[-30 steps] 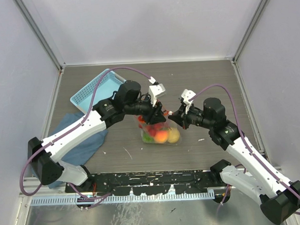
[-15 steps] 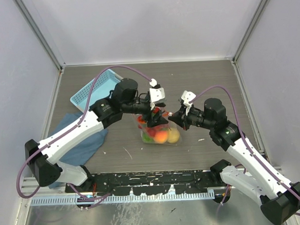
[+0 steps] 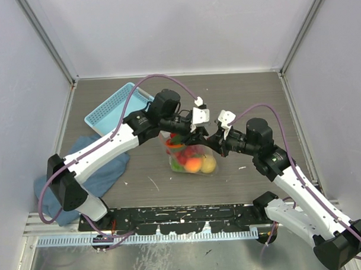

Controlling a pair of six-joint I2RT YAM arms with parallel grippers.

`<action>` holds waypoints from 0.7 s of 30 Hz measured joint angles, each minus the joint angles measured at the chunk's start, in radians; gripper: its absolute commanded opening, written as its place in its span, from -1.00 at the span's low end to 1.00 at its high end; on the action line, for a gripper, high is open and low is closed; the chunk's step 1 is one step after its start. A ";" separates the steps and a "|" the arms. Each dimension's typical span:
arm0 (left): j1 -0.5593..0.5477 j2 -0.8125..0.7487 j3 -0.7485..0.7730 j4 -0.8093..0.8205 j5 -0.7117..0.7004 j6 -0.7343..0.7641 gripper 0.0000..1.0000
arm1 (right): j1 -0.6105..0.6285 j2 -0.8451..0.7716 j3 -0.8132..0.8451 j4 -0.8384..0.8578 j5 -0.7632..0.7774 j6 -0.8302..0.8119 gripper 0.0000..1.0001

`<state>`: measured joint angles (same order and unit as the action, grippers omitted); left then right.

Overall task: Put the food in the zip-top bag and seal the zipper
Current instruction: Zip the zipper food storage bag at the center of the board.

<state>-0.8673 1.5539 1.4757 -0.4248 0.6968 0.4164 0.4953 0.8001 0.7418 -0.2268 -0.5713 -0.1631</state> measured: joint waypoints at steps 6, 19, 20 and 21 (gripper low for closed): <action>0.000 0.000 0.013 -0.051 0.032 0.038 -0.73 | 0.000 -0.004 0.000 -0.009 0.001 -0.002 -0.99; 0.020 0.015 0.048 -0.118 0.069 0.072 -1.00 | 0.003 -0.023 -0.003 -0.018 0.023 -0.003 -0.99; 0.022 0.015 0.048 -0.118 0.068 0.072 -1.00 | 0.004 -0.029 -0.004 -0.020 0.031 -0.003 -0.99; 0.024 0.015 0.048 -0.119 0.066 0.071 -1.00 | 0.006 -0.034 -0.006 -0.023 0.039 -0.003 -0.99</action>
<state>-0.8429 1.5692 1.5238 -0.5434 0.7628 0.4877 0.5014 0.7662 0.7361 -0.2493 -0.5323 -0.1658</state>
